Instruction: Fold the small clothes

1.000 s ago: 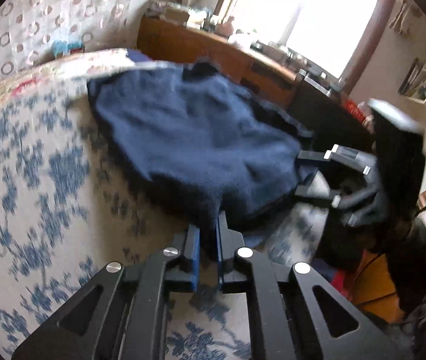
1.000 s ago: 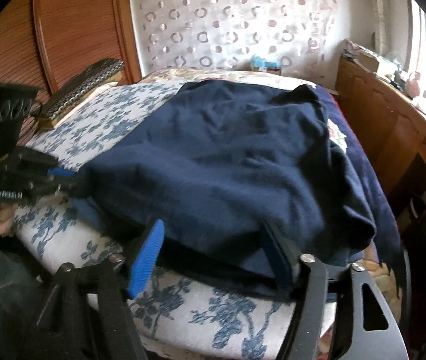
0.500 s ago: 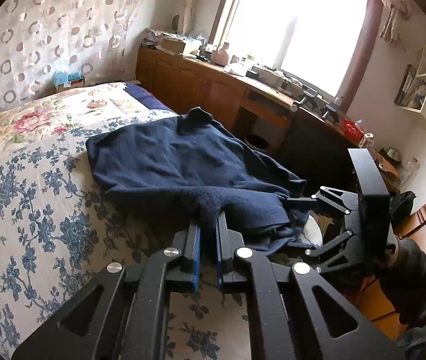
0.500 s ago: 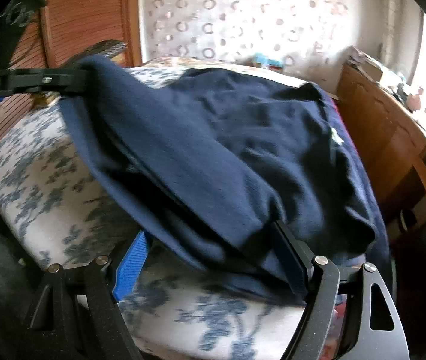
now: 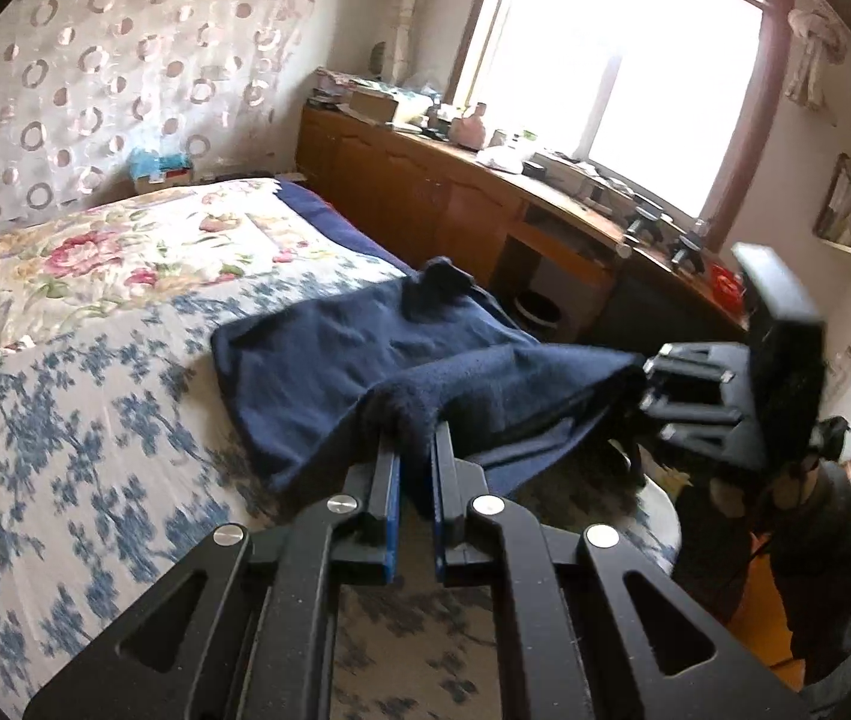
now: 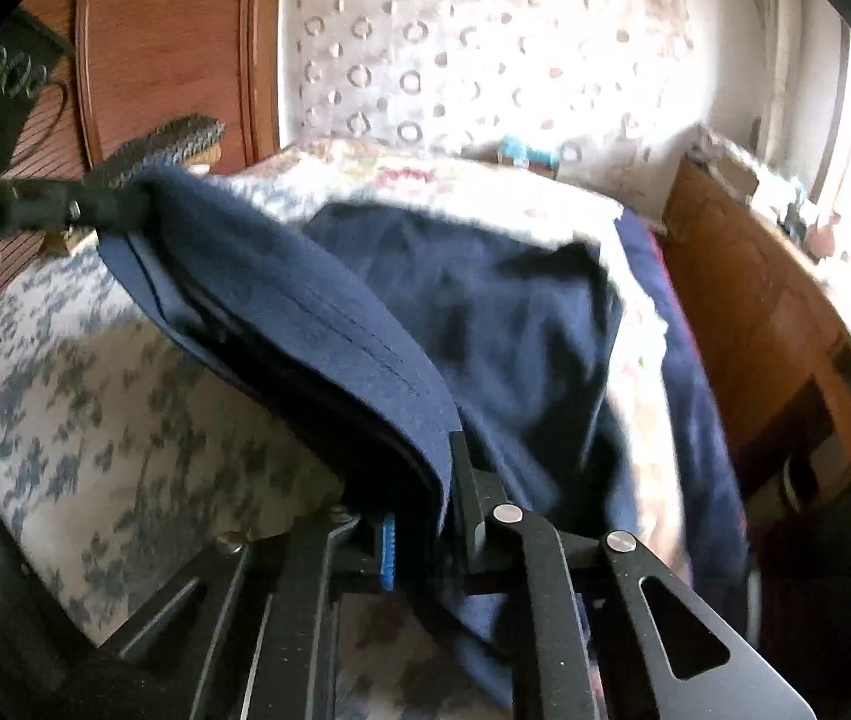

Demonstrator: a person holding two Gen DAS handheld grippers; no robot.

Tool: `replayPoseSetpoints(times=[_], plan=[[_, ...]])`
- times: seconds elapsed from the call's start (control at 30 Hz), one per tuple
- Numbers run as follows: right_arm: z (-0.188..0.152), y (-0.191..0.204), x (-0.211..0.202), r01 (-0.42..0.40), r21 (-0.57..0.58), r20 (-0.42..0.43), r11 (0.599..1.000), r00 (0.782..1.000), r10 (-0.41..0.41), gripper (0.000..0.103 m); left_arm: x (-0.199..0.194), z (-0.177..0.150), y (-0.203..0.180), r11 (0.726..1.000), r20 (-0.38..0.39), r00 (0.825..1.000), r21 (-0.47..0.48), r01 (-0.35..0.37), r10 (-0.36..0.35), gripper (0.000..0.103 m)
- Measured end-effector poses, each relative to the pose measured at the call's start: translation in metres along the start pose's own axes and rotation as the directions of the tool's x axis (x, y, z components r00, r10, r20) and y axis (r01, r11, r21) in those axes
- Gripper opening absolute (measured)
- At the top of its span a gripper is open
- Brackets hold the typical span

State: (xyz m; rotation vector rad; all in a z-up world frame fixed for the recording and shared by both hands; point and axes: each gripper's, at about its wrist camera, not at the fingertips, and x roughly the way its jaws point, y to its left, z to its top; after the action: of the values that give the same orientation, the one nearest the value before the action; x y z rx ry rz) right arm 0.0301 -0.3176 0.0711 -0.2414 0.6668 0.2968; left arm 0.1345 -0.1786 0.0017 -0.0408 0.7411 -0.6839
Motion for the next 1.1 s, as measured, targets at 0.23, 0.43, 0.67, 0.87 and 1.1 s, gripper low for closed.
replayPoseSetpoints(times=[0.23, 0.43, 0.67, 0.87, 1.1], plan=[[0.06, -0.007, 0.03, -0.004, -0.071, 0.051, 0.997, 0.999, 0.007, 0.012, 0.024, 0.024, 0.035, 0.998, -0.011, 0.998, -0.038, -0.056, 0.055, 0.009], [0.091, -0.013, 0.085, -0.063, -0.095, 0.005, 0.993, 0.998, 0.064, 0.012, 0.05, 0.035, 0.067, 0.993, -0.053, 0.996, -0.089, -0.079, 0.075, 0.011], [0.102, -0.021, 0.143, -0.111, -0.077, -0.086, 0.991, 0.991, 0.104, 0.012, 0.064, 0.036, 0.089, 0.991, -0.083, 0.994, -0.109, -0.083, 0.074, 0.044], [0.12, -0.035, 0.17, -0.107, -0.042, -0.129, 0.993, 0.987, 0.101, 0.023, 0.078, 0.032, 0.096, 0.99, -0.129, 0.986, -0.078, -0.115, 0.104, 0.044], [0.14, -0.042, 0.17, -0.055, -0.021, -0.101, 0.998, 0.993, 0.053, 0.048, 0.116, 0.026, 0.111, 0.989, -0.221, 0.968, -0.051, -0.136, 0.121, 0.044]])
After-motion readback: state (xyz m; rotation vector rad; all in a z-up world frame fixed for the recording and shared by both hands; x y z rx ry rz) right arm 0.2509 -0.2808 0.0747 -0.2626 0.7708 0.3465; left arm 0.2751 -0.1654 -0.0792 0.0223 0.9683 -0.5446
